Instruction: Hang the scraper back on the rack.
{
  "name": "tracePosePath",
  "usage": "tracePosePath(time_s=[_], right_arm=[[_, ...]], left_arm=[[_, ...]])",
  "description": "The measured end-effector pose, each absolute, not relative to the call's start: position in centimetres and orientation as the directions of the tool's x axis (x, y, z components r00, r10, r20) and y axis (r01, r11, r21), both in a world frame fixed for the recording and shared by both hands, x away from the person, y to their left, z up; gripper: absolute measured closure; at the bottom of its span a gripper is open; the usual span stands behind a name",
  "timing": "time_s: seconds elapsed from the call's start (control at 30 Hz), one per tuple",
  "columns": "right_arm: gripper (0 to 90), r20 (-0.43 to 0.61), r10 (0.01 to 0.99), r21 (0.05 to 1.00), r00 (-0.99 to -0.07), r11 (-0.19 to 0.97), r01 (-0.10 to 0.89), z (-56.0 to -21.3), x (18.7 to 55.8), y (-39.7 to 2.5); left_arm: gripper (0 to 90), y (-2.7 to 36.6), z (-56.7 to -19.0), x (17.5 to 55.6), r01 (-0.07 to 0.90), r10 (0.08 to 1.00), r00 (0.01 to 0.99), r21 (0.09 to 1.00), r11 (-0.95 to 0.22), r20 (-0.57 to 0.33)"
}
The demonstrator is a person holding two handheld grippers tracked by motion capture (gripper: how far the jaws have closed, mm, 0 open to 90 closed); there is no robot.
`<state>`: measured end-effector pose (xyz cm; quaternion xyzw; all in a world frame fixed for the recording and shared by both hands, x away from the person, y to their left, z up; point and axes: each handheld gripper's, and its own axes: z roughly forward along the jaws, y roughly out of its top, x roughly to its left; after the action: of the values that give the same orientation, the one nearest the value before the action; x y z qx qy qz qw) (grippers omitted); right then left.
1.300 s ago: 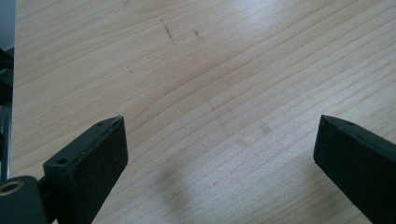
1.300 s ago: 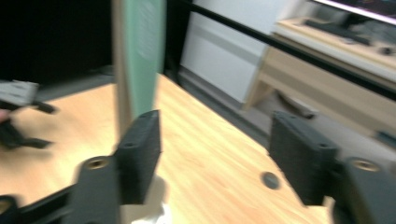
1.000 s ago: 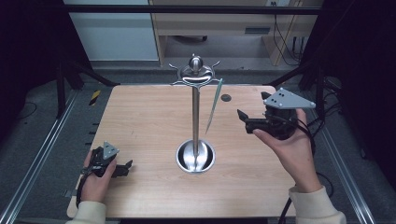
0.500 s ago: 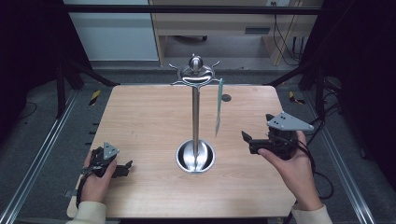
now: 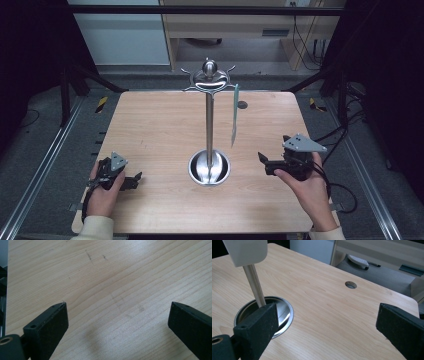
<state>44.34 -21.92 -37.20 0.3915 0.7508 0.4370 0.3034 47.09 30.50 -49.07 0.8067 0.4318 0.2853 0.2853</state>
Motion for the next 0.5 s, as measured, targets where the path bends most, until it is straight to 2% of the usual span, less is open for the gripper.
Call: tracePosePath(time_s=[0.5], right_arm=[[4.6,-0.106,0.841,0.893,-0.530,0.315,0.321,-40.0,45.0,-22.3]], left_arm=[[2.8,30.5,-49.1,47.1,0.535,0.859,0.466,0.706,-0.465,0.212]])
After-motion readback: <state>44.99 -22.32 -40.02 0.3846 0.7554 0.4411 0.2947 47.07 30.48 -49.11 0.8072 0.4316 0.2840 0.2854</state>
